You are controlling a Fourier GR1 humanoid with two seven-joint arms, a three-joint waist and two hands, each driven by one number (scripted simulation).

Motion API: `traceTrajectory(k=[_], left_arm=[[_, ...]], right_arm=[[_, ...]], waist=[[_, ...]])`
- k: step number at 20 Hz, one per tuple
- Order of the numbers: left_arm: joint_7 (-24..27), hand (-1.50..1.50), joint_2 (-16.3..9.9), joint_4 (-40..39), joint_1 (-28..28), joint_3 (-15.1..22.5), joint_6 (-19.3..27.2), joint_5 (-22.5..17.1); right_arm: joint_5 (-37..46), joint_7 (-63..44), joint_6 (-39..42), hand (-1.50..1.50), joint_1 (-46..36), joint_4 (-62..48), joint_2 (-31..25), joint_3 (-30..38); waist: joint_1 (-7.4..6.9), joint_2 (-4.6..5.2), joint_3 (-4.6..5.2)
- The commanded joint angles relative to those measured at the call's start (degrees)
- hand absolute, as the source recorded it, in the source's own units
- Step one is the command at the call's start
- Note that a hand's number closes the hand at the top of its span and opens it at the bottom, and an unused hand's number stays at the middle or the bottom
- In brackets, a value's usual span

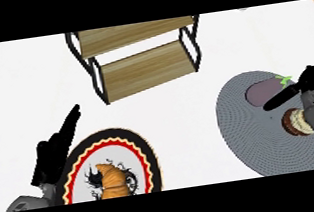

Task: Pick the eggplant from the placemat and place it in the tiered shelf

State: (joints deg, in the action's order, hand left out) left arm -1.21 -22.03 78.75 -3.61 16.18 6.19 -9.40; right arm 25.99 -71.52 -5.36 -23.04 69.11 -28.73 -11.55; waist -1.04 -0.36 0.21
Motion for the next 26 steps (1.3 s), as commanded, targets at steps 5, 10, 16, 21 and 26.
traceTrajectory(k=[5, 10, 16, 21, 26], left_arm=[[1.9, 0.0, 0.7, -2.8, 1.9, -0.4, -0.3, 0.4], [-0.8, 0.0, -0.9, -1.2, 0.0, -2.0, -1.9, -0.7], [1.0, 0.0, 2.5, -2.2, 2.0, -0.9, -0.3, 1.7], [-0.3, 0.0, 2.6, 0.9, 2.4, -0.4, 0.1, 2.6], [-0.8, 0.0, 2.3, -2.1, 0.5, -2.5, -1.3, 1.4]], right_arm=[[6.1, -13.7, 3.5, -1.5, -5.7, -6.5, 7.7, 2.1], [7.8, -13.7, 4.9, -1.5, -7.8, -9.7, 8.7, 5.6], [11.1, -10.0, 3.9, 1.5, -6.1, -6.3, 11.6, 5.1], [15.8, -12.4, 4.7, 1.5, -7.5, -6.3, 13.4, 4.9], [22.4, -13.7, 5.6, 1.5, -8.4, -4.6, 13.3, 6.0]], waist=[[0.95, 0.1, 0.12], [1.01, 0.26, -0.06], [1.06, 0.33, -0.17], [0.74, 0.32, -0.17], [1.69, 0.14, -0.08]])
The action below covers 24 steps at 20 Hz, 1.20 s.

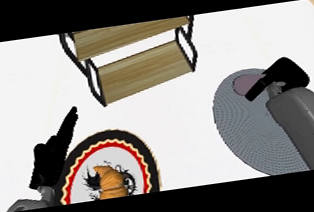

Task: Pick the eggplant from the placemat and place it in the tiered shelf

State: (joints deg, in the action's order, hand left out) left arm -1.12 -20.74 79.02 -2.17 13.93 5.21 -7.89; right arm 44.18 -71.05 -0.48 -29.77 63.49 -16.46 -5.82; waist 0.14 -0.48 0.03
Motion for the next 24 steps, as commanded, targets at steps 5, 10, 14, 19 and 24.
traceTrajectory(k=[5, 10, 14, 19, 24], left_arm=[[-0.4, 0.0, 0.3, -1.1, 1.6, -0.7, -0.8, 0.3], [0.7, 0.0, 1.2, -1.5, 1.4, 0.1, 0.4, 1.4], [-0.4, 0.0, 0.2, -0.2, 2.3, -1.0, -0.5, 0.7], [-1.8, 0.0, 0.9, -1.1, -0.6, -1.6, 0.0, 1.5], [-1.2, 0.0, 2.9, -2.2, -0.8, -0.6, -0.7, 2.4]], right_arm=[[6.4, -5.6, 8.3, 1.5, 2.6, 15.0, 4.3, -6.6], [3.4, 19.5, 12.1, 1.5, 1.9, 21.6, 7.9, -21.3], [5.8, 13.2, 17.6, 1.5, 3.3, 38.8, 4.0, -23.9], [4.8, 9.1, 20.5, 1.5, -1.9, 53.0, 2.4, -16.1], [3.3, 7.8, 21.2, 1.5, -8.8, 55.0, 5.3, -8.2]], waist=[[0.83, -0.1, 0.06], [0.48, -0.44, 0.08], [1.26, -0.33, 0.05], [1.1, 0.0, 0.02], [0.09, 0.36, 0.01]])
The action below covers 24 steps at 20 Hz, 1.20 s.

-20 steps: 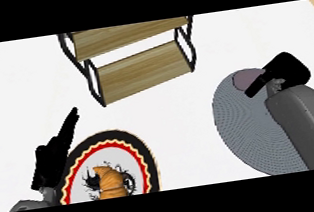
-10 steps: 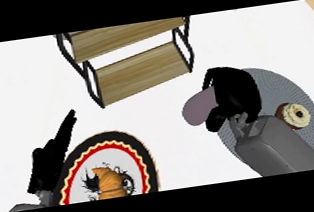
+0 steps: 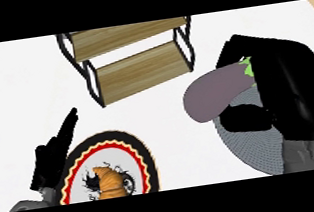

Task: Pick the eggplant from the placemat and place it in the tiered shelf

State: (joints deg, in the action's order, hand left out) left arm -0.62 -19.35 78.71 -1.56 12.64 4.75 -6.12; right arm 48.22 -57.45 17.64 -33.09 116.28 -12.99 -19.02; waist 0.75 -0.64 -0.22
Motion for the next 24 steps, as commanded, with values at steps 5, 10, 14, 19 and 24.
traceTrajectory(k=[5, 10, 14, 19, 24], left_arm=[[-1.4, 0.0, 1.9, 0.8, 1.1, 1.2, -0.2, 1.9], [-0.1, 0.0, 2.8, -0.6, 0.6, 1.5, -0.9, 2.7], [0.1, 0.0, 1.5, 0.4, 2.2, 0.2, -1.8, 2.8], [-1.8, 0.0, 2.5, -3.1, -4.3, -2.1, -3.1, 1.4], [-1.4, 0.0, 2.5, -2.8, -3.6, -1.3, -3.0, 3.1]], right_arm=[[2.8, -8.7, 3.8, 1.5, -18.6, -7.3, 6.0, 6.2], [4.1, -1.1, -0.4, 1.5, -28.1, -25.2, 3.9, 13.1], [4.4, 3.3, -3.4, 1.5, -33.7, -35.6, 3.7, 17.1], [5.3, 14.6, -10.0, 1.5, -36.7, -51.2, 2.8, 17.9], [6.4, 20.0, -15.0, 1.5, -44.1, -68.0, 3.7, 19.6]], waist=[[-1.44, 0.52, 0.29], [-2.12, 0.87, 0.3], [-2.12, 0.85, 0.27], [-1.94, 1.11, 0.27], [-3.29, 1.62, 0.31]])
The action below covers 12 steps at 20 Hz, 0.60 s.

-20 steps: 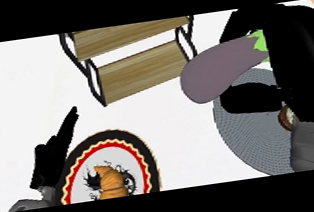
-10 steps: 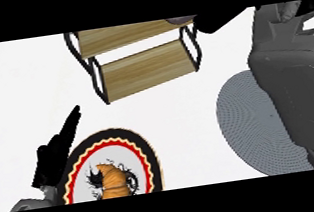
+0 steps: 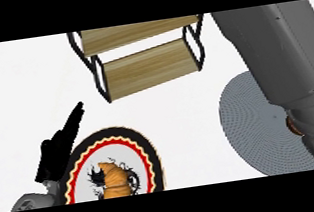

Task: Pick the eggplant from the placemat and place it in the tiered shelf

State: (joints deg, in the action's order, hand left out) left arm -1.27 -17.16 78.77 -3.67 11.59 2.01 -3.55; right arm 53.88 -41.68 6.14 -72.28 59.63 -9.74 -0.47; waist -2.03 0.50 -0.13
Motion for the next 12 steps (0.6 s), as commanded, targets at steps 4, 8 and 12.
traceTrajectory(k=[4, 8, 12], left_arm=[[1.4, 0.0, 2.3, -1.6, 2.7, 1.8, 1.1, 2.2], [-0.7, 0.0, 2.2, -2.1, -0.1, 0.8, -0.1, 1.5], [-2.1, 0.0, 0.0, 1.3, 0.1, 0.0, -1.9, 0.4]], right_arm=[[0.4, 7.2, -6.4, 1.5, -7.2, -20.1, 2.1, 2.5], [0.9, 8.7, -9.1, 1.5, -9.5, -28.0, 4.7, 3.1], [-6.7, 11.4, -12.4, 1.5, -9.7, -29.5, 7.1, 10.6]], waist=[[-0.94, 0.43, 0.21], [-0.68, 0.44, 0.21], [-2.14, 0.74, 0.1]])
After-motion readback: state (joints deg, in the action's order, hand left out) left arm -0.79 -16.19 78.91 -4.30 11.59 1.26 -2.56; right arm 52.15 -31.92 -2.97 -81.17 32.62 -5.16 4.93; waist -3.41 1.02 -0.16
